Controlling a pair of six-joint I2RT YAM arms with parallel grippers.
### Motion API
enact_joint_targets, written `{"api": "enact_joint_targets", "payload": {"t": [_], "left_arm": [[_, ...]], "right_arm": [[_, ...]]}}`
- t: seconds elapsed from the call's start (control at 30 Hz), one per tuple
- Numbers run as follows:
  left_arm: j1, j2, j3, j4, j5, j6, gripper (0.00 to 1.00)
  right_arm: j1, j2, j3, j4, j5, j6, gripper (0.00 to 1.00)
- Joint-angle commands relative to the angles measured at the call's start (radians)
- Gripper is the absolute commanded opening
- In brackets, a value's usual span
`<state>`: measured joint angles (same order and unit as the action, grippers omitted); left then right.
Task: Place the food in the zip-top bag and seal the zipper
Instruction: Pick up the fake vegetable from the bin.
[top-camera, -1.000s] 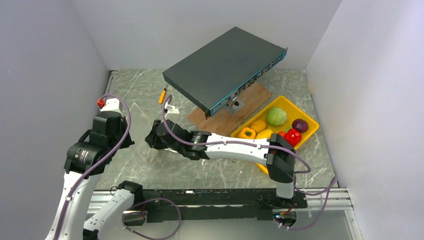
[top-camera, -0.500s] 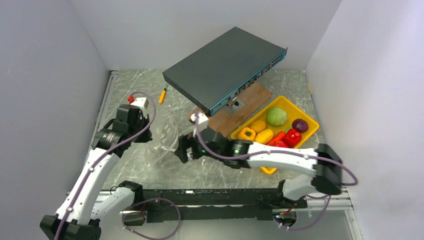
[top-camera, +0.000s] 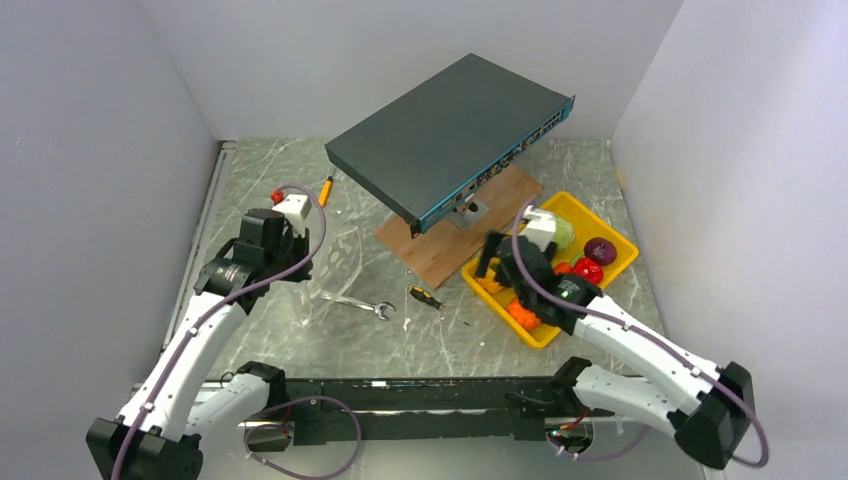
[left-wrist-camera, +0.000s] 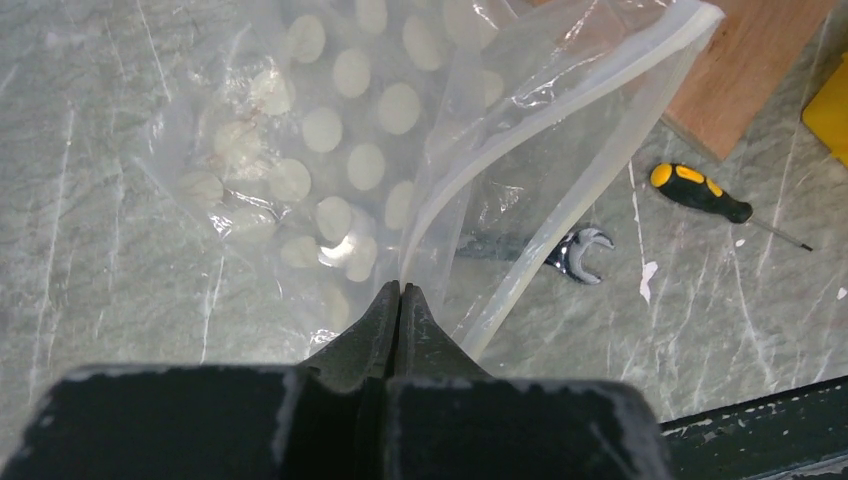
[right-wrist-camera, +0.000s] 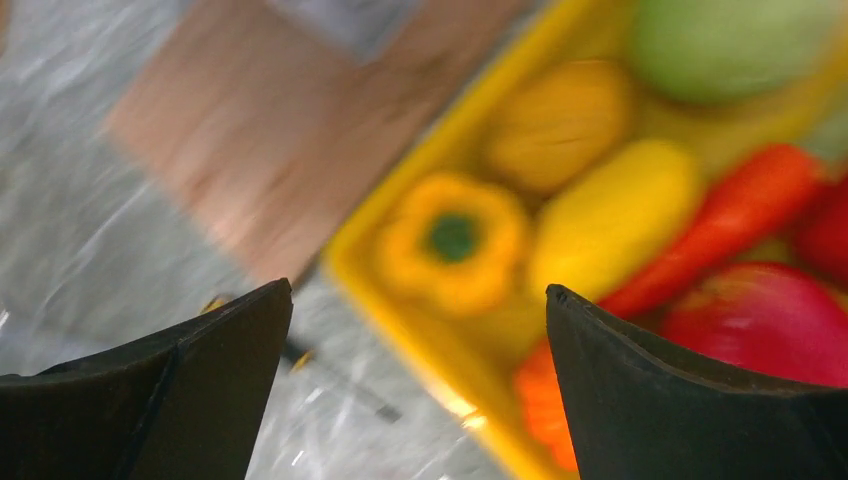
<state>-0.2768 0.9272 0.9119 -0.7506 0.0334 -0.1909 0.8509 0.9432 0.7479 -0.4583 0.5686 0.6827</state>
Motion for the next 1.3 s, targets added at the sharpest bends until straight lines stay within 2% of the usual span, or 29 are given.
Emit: {"api": "enact_joint_targets", "payload": {"t": [0.0, 0.1, 0.17, 0.43, 0.83, 1.03, 1.27], "left_arm": [[-0.003, -0.068, -0.058, 0.076, 0.001, 0.021, 0.0], [-0.004, -0.101, -0.07, 0.072, -0.013, 0.013, 0.0], [-0.003, -0.126, -0.077, 0.079, -0.015, 0.018, 0.0], [-0.008, -0.164, -0.085, 0.081, -0.009, 0.013, 0.0], [-0.023, -0.173, -0.082, 0.077, 0.012, 0.029, 0.0], [-0.022, -0.193, -0.088, 0.086, 0.037, 0.034, 0.0], [-0.022, -0.198, -0.088, 0.082, 0.026, 0.036, 0.0]], "right_arm": [[-0.295, -0.047, -0.025, -0.089, 0.041, 0.058, 0.99], [-0.482, -0.033, -0.036, -0.017, -0.023, 0.077, 0.97], [-0.562, -0.005, -0.041, 0.037, -0.048, 0.104, 0.97], [-0.712, 0.207, 0.074, 0.054, 0.013, 0.145, 0.99], [-0.759, 0.447, 0.118, 0.273, -0.098, 0.03, 0.99], [-0.76, 0.553, 0.133, 0.313, -0.127, 0.02, 1.0], [-0.76, 0.597, 0.114, 0.351, -0.122, 0.021, 0.99]]}}
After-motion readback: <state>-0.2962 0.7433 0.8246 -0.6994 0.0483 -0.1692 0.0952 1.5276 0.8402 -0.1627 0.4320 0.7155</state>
